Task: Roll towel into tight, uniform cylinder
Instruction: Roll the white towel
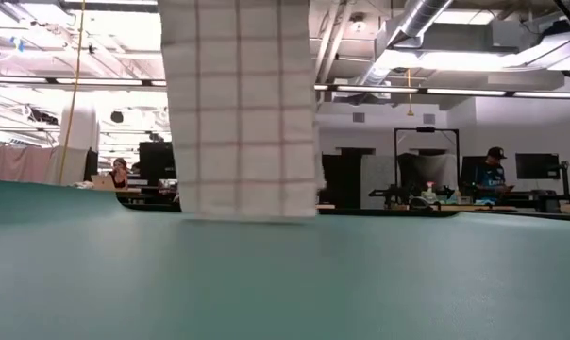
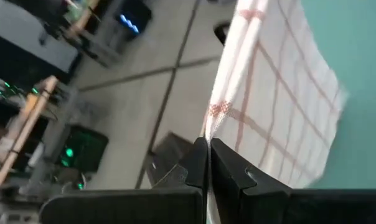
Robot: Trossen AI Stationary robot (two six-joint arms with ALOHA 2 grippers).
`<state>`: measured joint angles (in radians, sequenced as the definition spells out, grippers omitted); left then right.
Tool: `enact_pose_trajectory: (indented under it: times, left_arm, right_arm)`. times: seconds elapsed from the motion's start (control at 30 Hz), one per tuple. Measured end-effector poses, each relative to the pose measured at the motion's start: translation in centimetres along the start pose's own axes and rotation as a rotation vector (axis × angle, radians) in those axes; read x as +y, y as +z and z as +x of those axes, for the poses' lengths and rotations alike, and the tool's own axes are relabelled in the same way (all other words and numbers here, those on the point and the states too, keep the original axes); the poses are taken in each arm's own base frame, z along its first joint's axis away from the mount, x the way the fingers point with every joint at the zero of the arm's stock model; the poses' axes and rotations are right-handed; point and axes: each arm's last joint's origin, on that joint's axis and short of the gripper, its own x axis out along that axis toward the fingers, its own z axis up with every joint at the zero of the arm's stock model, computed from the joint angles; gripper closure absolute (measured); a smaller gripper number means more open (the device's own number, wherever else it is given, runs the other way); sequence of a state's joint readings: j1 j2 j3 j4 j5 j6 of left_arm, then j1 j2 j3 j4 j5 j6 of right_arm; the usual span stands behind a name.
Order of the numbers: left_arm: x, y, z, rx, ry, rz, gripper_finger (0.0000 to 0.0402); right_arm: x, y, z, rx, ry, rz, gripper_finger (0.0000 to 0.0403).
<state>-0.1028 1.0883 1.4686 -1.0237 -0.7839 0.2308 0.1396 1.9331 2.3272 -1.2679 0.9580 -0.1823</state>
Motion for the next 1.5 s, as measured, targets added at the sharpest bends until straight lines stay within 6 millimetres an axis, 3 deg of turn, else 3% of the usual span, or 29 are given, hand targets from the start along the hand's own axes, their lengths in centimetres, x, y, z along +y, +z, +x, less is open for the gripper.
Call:
enact_pose_trajectory:
  times: [0.2, 0.37, 0.57, 0.73, 0.87, 1.0, 1.13, 1.27, 1.5]
  left_arm:
    - [-0.1, -0.9, 4.3, 0.172, 0.063, 0.007, 0.0401]
    - [1.8, -1.2, 8.6, 0.242, 0.079, 0.033, 0.0401]
    - [6.2, -0.9, 13.6, 0.155, 0.232, 0.088, 0.0401]
    - [8.7, -1.0, 16.0, 0.14, 0.377, 0.153, 0.0401]
    - [9.6, -1.1, 16.2, 0.128, 0.423, 0.141, 0.0401]
    - [9.1, -1.8, 16.0, 0.139, 0.357, 0.007, 0.0401]
    - [6.7, -3.6, 16.3, 0.223, 0.102, -0.135, 0.0401]
    - [1.5, -6.1, 16.9, 0.379, -0.04, -0.088, 0.0401]
    - [-8.3, -9.1, 13.9, 0.411, -0.189, -0.096, 0.0401]
  right_arm:
    - [-2.9, -1.5, 4.8, 0.065, 0.274, -0.004, 0.0388]
    - [-6.2, -2.7, 8.4, 0.088, 0.222, -0.004, 0.0388]
    - [-10.8, -4.5, 12.3, 0.1, 0.115, 0.063, 0.0388]
    - [-13.8, -5.0, 13.6, 0.048, 0.002, 0.088, 0.0388]
    - [-14.6, -5.3, 13.5, 0.026, -0.001, 0.106, 0.0388]
    - [-12.9, -5.4, 13.9, 0.033, 0.174, 0.139, 0.0388]
    - [-8.8, -5.0, 14.2, 0.121, 0.367, 0.11, 0.0388]
    - [-3.1, -4.1, 13.2, 0.244, 0.517, -0.005, 0.0388]
    - [6.9, -0.9, 8.3, 0.211, 0.644, -0.18, 0.0388]
